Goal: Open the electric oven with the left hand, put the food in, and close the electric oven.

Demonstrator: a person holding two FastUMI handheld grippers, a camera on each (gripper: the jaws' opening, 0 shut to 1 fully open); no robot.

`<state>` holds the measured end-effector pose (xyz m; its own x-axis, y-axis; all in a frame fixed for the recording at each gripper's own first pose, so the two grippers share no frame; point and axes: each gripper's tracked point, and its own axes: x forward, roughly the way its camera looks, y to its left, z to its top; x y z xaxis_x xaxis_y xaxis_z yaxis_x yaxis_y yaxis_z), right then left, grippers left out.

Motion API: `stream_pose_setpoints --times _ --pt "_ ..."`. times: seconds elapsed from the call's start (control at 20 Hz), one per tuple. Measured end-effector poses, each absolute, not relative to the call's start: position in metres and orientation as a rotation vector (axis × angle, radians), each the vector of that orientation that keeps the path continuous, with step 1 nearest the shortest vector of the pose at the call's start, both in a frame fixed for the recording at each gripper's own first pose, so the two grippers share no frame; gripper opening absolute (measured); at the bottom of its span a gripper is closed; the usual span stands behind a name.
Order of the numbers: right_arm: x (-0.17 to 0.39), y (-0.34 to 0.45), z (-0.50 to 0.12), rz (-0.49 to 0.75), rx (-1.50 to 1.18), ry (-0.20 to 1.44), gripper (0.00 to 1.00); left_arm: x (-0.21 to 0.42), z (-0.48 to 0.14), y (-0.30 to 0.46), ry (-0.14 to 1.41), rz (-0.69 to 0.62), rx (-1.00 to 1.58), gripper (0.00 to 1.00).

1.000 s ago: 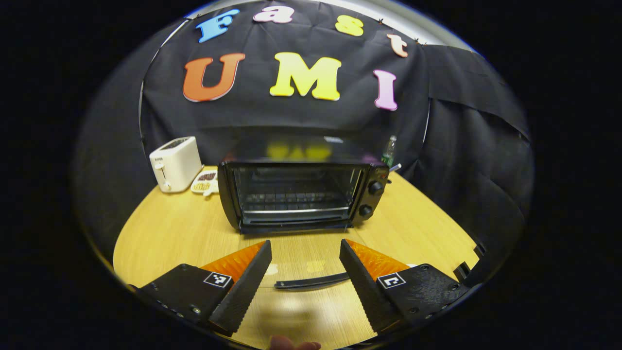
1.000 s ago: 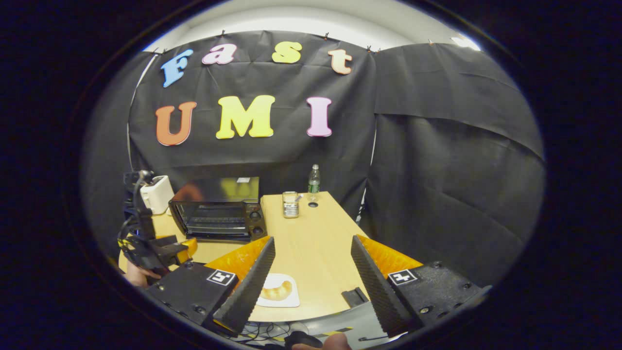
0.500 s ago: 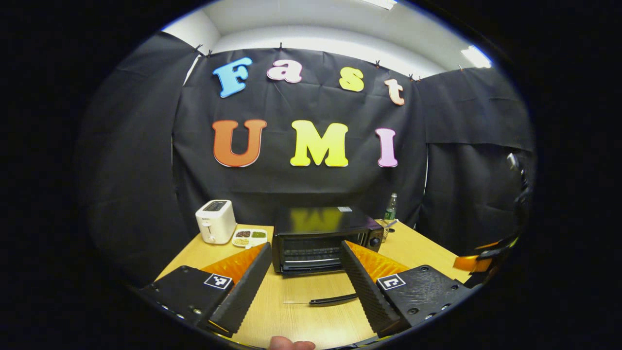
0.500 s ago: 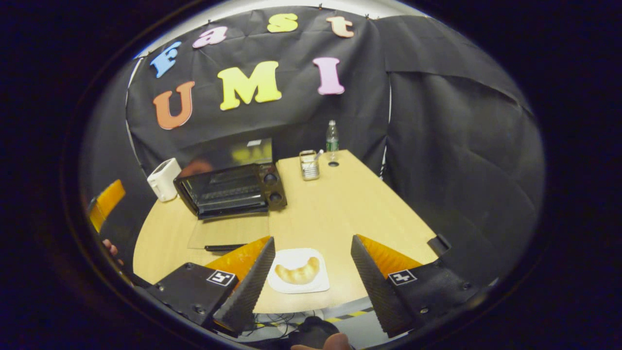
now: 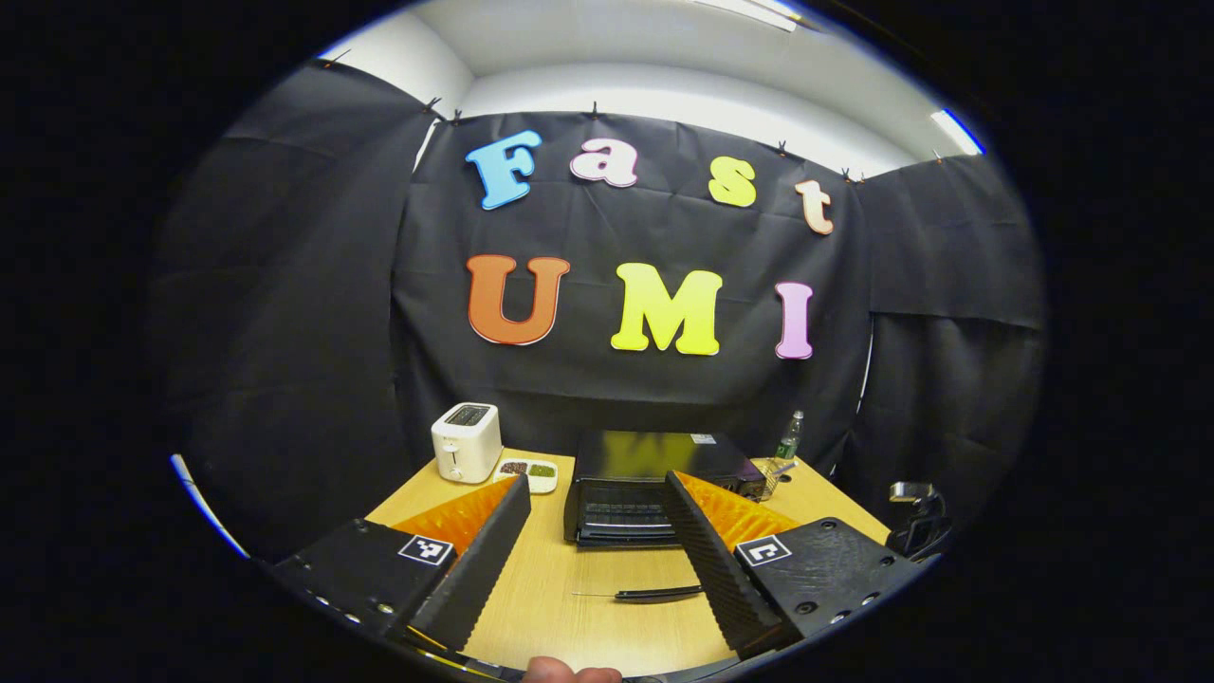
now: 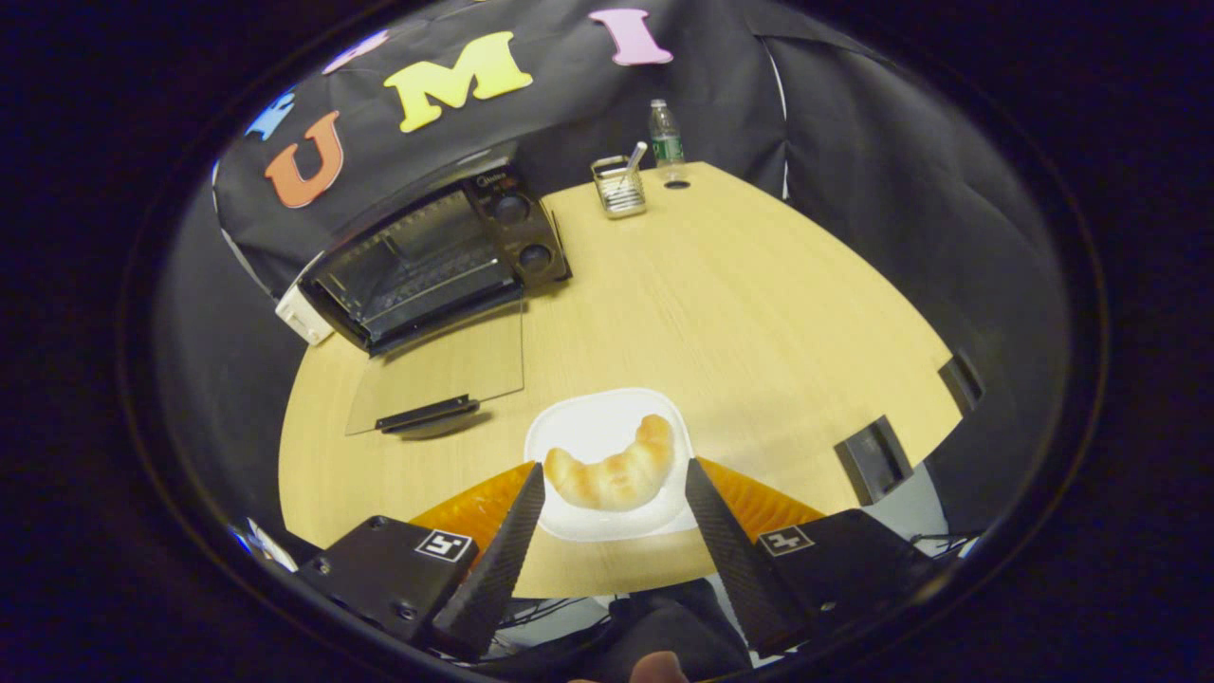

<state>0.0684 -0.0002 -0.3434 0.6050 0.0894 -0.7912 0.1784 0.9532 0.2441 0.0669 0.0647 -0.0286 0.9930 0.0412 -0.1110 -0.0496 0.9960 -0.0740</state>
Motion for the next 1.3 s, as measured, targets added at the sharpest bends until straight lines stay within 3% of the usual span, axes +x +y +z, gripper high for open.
stream_pose_setpoints --times 0.45,0.6,0.7,0.95,1.15,1.3 --pt "0.081 -0.006 -0.395 -0.023 0.439 1.102 0.85 0.083 -0.032 0.042 0.157 0.107 -0.064 0.93" --pt "0.083 -0.004 -0.399 0.008 0.485 1.138 0.75 0.090 -0.036 0.034 0.173 0.120 -0.067 0.93" --pt "0.083 -0.003 -0.400 0.024 0.534 1.163 0.73 0.095 -0.039 0.028 0.180 0.132 -0.070 0.93" --pt "0.085 -0.004 -0.403 0.072 0.556 1.173 0.52 0.105 -0.045 0.005 0.196 0.109 -0.079 0.93" --pt "0.083 0.002 -0.396 0.053 0.638 1.165 0.24 0.118 -0.037 -0.002 0.188 0.049 -0.064 0.93" --pt "0.079 0.007 -0.377 0.030 0.690 1.123 0.20 0.117 -0.030 0.004 0.172 0.006 -0.060 0.93"
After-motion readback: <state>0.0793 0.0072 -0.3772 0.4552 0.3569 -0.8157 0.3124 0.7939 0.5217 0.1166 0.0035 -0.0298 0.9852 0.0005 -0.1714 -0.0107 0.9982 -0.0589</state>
